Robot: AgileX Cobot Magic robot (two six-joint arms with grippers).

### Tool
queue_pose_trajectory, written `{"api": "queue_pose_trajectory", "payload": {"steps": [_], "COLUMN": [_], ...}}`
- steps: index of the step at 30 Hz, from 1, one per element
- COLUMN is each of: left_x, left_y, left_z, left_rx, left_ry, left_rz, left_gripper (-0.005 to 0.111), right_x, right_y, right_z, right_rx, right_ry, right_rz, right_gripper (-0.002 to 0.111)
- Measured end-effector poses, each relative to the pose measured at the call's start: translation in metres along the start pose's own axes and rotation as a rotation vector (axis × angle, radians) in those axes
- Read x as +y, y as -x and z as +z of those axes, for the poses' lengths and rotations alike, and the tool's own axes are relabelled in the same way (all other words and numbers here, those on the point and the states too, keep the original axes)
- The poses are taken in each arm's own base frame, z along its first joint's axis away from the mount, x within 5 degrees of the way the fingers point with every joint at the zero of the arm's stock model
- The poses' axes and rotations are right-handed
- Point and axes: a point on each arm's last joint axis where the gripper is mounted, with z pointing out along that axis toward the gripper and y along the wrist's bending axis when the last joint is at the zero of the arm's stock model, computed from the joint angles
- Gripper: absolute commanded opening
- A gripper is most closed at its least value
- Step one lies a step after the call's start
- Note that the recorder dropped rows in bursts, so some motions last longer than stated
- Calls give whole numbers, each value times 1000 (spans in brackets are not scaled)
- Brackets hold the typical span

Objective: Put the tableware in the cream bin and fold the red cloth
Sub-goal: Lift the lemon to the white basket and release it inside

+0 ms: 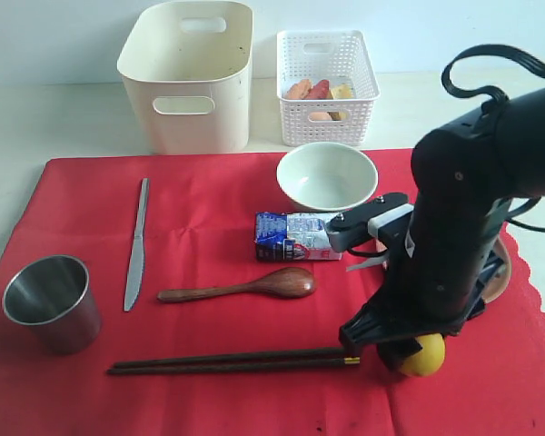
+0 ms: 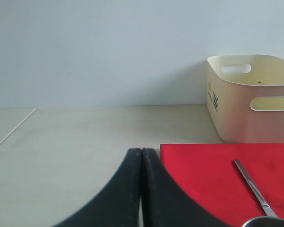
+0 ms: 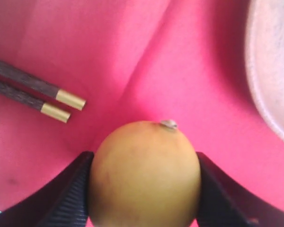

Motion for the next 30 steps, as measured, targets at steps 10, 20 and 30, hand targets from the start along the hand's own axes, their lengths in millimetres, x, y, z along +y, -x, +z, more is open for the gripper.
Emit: {"api": "queue_pose_trajectory", "payload": {"steps": [10,20,30], "left_x": [0,0,0], "left_y": [0,0,0], "left_z": [0,0,0], "left_rx": [0,0,0], "left_ry": [0,0,0], "left_rz": [0,0,0], "left_gripper": [0,0,0], "right_x": [-4,-18,-74], "right_y": [36,77,121], "right_z": [-40,-95,-124], "right_rx": [-131,-402,-768], "right_ry": [-109,-331,-310], "right_rz": [-94,-85,64], "right_gripper": [0,0,0]}}
